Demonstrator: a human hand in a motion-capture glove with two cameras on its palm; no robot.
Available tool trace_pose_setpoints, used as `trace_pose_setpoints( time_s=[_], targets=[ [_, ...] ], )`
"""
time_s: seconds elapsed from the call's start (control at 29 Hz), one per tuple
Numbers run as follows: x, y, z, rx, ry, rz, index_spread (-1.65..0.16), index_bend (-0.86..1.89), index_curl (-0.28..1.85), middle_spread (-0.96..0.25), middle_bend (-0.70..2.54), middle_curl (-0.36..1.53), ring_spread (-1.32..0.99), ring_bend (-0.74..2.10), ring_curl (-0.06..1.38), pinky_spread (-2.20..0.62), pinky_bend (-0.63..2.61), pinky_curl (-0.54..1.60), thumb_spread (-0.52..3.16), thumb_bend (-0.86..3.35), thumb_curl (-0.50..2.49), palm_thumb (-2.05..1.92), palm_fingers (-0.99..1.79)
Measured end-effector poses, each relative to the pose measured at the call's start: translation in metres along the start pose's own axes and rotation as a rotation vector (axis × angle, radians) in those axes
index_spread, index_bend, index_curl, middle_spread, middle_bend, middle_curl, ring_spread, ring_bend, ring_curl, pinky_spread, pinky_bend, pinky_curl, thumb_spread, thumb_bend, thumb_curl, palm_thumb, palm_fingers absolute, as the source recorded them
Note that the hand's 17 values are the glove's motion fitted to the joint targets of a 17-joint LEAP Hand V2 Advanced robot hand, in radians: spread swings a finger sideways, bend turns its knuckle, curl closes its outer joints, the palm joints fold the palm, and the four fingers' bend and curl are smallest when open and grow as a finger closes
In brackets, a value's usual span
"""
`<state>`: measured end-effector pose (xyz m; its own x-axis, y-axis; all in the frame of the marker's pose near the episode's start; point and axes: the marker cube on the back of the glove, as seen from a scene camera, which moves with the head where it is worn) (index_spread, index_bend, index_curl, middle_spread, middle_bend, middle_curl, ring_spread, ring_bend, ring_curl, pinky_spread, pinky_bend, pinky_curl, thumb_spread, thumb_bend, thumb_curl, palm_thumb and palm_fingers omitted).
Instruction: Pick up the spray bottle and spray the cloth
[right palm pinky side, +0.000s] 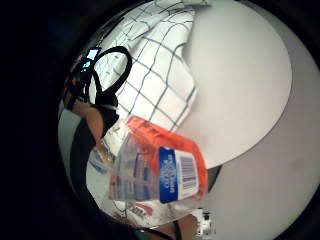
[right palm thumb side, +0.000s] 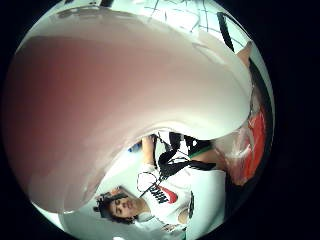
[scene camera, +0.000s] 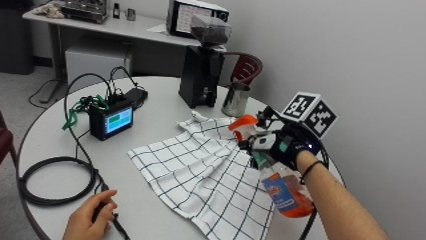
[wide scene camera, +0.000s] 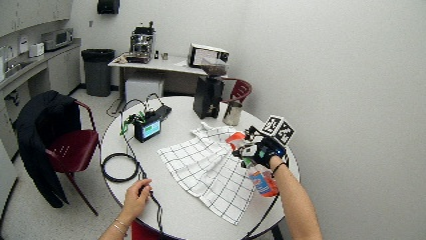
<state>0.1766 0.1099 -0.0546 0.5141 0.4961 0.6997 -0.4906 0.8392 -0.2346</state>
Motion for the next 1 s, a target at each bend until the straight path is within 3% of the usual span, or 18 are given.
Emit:
trace_pose_setpoints(
  time_s=[0.24,0.41,0.76,1.0],
  targets=[
    [-0.094,0.022,-0.034,0.283,-0.171,-0.315,-0.17,0.16,0.4,-0.08,0.58,0.46,-0.09,0.57,0.41,0.01,0.18,0.31,1.06,-0.02,0.43,0.75,1.2],
    [-0.151,0.022,-0.009,0.348,-0.313,-0.497,-0.19,0.17,0.41,-0.08,0.54,0.44,-0.1,0.53,0.4,0.02,0.18,0.31,1.07,-0.02,0.42,0.75,1.17],
    [-0.16,-0.04,0.112,0.273,-0.301,-0.581,-0.2,0.16,0.41,-0.08,0.5,0.43,-0.1,0.51,0.4,0.02,0.18,0.31,1.02,-0.04,0.39,0.72,1.16],
    [-0.139,-0.058,0.144,0.229,-0.293,-0.556,-0.22,0.15,0.4,-0.08,0.48,0.43,-0.11,0.52,0.4,0.02,0.18,0.31,0.98,-0.03,0.37,0.69,1.16]
  ],
)
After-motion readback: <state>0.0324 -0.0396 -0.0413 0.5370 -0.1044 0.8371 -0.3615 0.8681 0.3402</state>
